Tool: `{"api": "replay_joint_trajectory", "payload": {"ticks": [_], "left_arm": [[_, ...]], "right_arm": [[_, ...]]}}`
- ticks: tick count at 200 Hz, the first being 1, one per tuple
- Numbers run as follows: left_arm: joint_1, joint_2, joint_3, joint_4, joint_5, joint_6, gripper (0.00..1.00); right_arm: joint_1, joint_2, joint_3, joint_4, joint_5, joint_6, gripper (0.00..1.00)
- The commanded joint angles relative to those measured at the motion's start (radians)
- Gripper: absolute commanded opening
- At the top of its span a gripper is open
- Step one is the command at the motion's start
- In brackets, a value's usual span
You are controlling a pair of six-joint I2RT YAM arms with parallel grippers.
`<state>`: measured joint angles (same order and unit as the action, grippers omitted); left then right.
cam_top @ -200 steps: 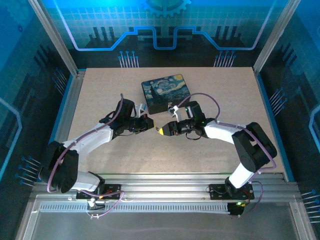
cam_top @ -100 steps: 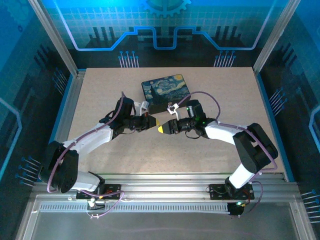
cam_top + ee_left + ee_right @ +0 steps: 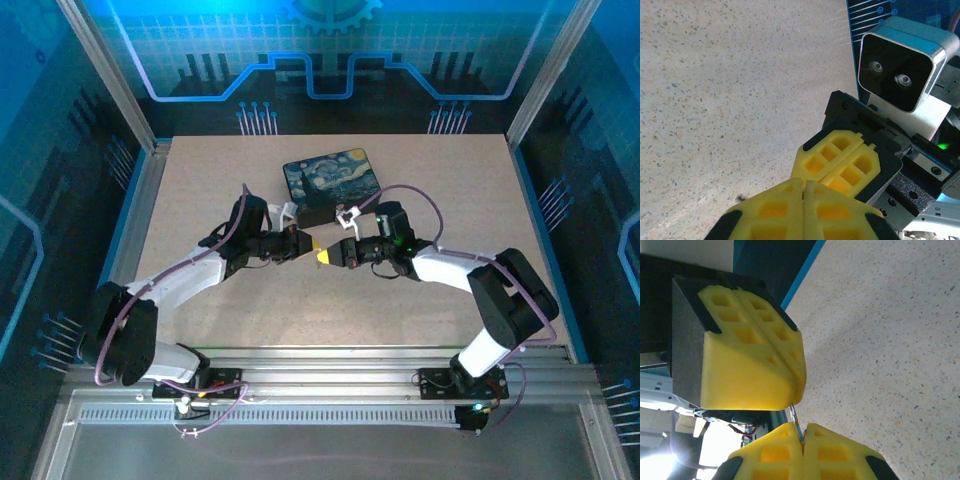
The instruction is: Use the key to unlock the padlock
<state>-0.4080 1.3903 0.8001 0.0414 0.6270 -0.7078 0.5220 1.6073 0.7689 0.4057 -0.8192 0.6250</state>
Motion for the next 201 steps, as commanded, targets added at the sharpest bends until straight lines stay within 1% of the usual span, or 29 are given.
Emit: {"api": "replay_joint_trajectory", "payload": {"ticks": [1, 11, 19, 51, 68, 88, 109, 122, 182, 201], "left_arm": [[0.016, -0.001, -0.011, 0.022, -0.005, -0.019, 0.26], [0.023, -0.002, -0.014, 0.022, -0.006, -0.024, 0.32], [0.029, -0.004, -0.015, 0.021, -0.006, -0.029, 0.35], [0.037, -0.006, 0.003, -0.012, 0.038, -0.010, 0.40], [0.034, -0.005, 0.011, -0.010, 0.082, 0.004, 0.40], [0.024, -0.007, 0.018, -0.025, 0.124, 0.045, 0.39], [0.010, 0.001, 0.045, -0.107, 0.122, 0.120, 0.38], [0.000, 0.005, 0.051, -0.129, 0.125, 0.148, 0.37], [-0.034, 0.041, 0.076, -0.158, 0.110, 0.177, 0.33], [-0.038, 0.046, 0.080, -0.170, 0.097, 0.187, 0.30]], "right_arm": [[-0.004, -0.044, -0.016, -0.026, 0.007, -0.033, 0.00], [-0.004, -0.054, -0.012, -0.074, 0.013, -0.070, 0.00], [-0.003, -0.061, -0.004, -0.125, 0.018, -0.107, 0.00], [-0.002, -0.082, 0.035, -0.320, 0.040, -0.234, 0.00], [-0.003, -0.081, 0.063, -0.399, 0.055, -0.280, 0.00], [-0.004, -0.078, 0.067, -0.396, 0.038, -0.281, 0.00], [-0.003, -0.070, 0.074, -0.386, 0.023, -0.266, 0.00], [-0.004, -0.064, 0.079, -0.384, 0.016, -0.261, 0.00], [0.003, -0.060, 0.097, -0.388, 0.004, -0.250, 0.00], [0.004, -0.063, 0.094, -0.381, -0.003, -0.244, 0.00]]}}
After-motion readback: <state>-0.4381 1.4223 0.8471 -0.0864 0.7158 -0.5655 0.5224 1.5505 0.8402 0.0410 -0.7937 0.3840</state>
